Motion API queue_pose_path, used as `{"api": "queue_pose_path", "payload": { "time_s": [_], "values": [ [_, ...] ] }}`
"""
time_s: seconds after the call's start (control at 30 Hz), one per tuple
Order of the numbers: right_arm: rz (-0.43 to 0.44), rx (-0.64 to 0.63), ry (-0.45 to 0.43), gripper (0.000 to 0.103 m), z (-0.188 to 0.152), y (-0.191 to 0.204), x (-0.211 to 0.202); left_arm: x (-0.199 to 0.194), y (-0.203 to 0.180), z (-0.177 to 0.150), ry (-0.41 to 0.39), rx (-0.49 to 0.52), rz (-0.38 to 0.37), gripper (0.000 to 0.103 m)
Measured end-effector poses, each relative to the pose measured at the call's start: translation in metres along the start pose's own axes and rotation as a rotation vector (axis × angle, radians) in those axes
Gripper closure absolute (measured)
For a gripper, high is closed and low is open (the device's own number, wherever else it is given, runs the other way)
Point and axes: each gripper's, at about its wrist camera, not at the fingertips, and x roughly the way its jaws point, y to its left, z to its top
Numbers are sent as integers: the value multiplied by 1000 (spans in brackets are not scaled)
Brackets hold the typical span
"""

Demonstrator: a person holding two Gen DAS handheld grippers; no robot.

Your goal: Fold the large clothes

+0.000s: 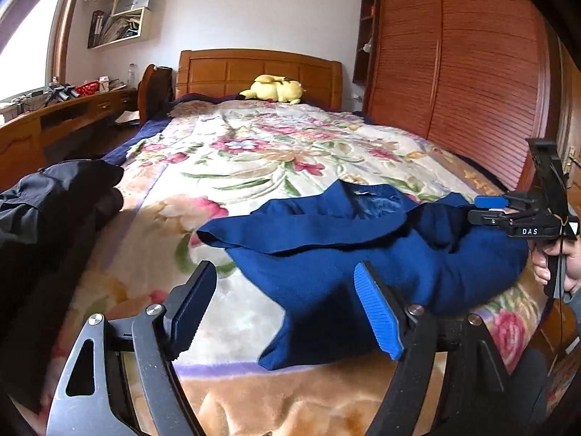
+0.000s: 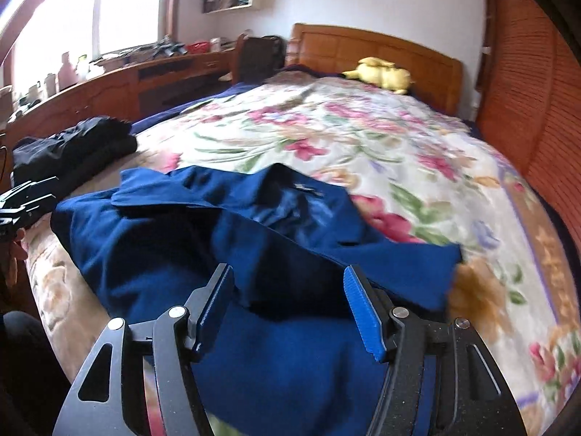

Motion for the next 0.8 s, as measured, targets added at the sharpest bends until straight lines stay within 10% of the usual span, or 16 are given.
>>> {"api": "queue_pose_path", "payload": {
  "time_s": [0.37, 0.5, 0.8],
  "values": [
    [55, -153, 108, 38, 50, 9, 91, 10, 12, -4, 36, -13, 25, 24],
    [118, -181, 146, 89, 58, 9, 108, 10, 9, -5, 41, 10, 32, 24],
    [17, -205, 39, 95, 110, 1, 130, 15, 11, -4, 48, 8, 32, 24]
  ]
}}
